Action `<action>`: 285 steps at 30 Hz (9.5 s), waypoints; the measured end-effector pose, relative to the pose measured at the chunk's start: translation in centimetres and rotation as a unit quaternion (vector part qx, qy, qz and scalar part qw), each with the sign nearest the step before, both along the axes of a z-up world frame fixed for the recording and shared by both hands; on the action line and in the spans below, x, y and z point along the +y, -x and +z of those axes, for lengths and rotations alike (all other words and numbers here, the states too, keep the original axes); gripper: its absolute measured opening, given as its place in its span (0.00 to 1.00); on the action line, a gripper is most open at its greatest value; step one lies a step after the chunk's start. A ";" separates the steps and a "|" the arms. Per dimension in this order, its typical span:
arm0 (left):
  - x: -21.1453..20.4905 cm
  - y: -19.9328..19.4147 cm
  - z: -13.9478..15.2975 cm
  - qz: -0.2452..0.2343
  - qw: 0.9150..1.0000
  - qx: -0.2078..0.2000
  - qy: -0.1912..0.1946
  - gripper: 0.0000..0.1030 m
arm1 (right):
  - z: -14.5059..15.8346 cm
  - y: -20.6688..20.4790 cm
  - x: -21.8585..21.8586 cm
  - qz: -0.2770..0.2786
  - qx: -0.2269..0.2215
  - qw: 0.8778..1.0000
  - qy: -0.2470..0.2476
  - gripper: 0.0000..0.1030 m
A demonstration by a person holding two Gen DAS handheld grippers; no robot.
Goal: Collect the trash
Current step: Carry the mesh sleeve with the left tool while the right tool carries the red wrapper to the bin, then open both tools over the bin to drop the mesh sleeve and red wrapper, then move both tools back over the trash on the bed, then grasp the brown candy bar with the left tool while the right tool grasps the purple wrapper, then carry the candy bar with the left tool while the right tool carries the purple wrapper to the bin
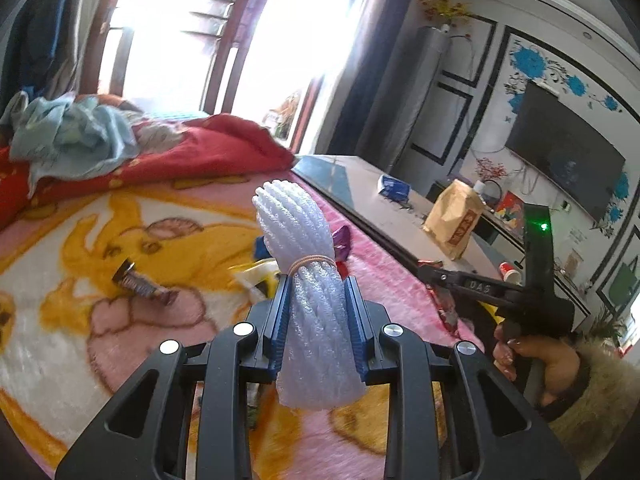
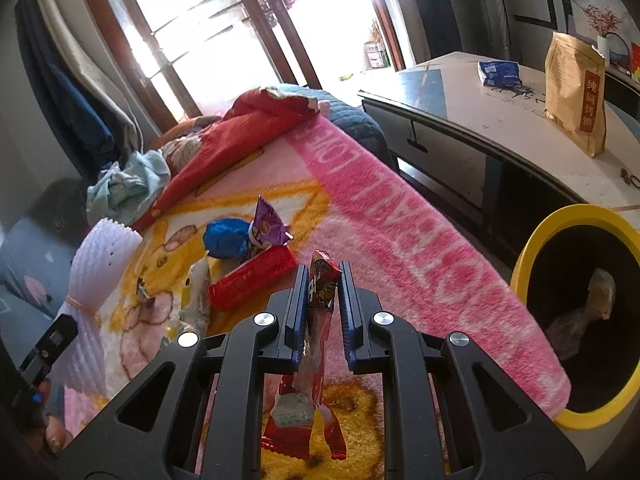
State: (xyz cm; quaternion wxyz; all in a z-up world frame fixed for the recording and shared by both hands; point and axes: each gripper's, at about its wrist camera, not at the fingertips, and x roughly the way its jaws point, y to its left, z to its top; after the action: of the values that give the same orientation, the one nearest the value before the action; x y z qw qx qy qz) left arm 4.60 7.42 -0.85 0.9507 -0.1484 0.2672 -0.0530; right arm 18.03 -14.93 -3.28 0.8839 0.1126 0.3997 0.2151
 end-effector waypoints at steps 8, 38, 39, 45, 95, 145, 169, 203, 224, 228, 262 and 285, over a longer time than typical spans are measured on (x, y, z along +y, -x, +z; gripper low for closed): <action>-3.2 -1.7 0.6 -0.037 0.999 -0.006 -0.003 0.25 | 1.0 -0.1 -2.1 -0.018 -0.013 1.000 -0.006 0.10; -15.7 -7.1 -1.5 -0.167 0.986 0.012 -0.014 0.25 | 2.0 -0.7 -14.8 -0.157 -0.062 0.985 0.035 0.10; -16.1 -7.3 -1.7 -0.171 0.985 0.012 -0.017 0.25 | 1.9 -0.7 -15.2 -0.163 -0.061 0.984 0.034 0.10; -18.1 -8.2 -2.6 -0.189 0.981 0.022 -0.024 0.25 | 1.3 -0.9 -17.7 -0.193 -0.053 0.979 0.030 0.10; -28.1 -15.3 -8.0 -0.225 0.970 0.079 -0.049 0.93 | -3.1 -2.0 -25.2 -0.290 -0.002 0.956 0.043 0.60; -8.0 -8.9 -2.1 0.011 0.999 0.004 -0.048 0.93 | 2.7 1.0 -6.4 -0.053 -0.075 0.995 0.039 0.70; 5.9 -6.5 -3.9 0.161 0.986 0.032 -0.026 0.93 | 0.7 -3.9 5.6 0.039 -0.053 0.997 0.032 0.70; 13.4 -7.9 -8.7 0.232 0.962 0.135 0.042 0.19 | -1.3 -7.1 8.0 0.080 -0.002 0.996 0.027 0.16; 3.6 -9.1 -1.1 0.110 0.992 0.052 0.013 0.19 | 3.5 -3.6 2.4 0.068 -0.048 0.997 -0.005 0.15; 0.9 -9.7 -0.6 0.080 0.996 0.046 0.008 0.19 | 3.9 -3.1 0.8 0.058 -0.055 0.997 -0.009 0.15; -15.6 -13.0 0.3 -0.118 0.992 0.031 -0.036 0.19 | 3.7 -1.3 -13.5 -0.102 -0.069 0.992 -0.027 0.15; -24.4 -13.8 -1.3 -0.231 0.971 0.035 -0.054 0.19 | 2.7 -0.5 -21.9 -0.220 -0.068 0.973 -0.008 0.15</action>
State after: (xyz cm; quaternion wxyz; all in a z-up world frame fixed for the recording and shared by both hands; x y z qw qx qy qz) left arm 18.38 -16.96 -2.20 0.9092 -0.0324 0.3299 -0.2518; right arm 18.52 -36.80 -0.60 0.9337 0.1901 0.3023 0.0262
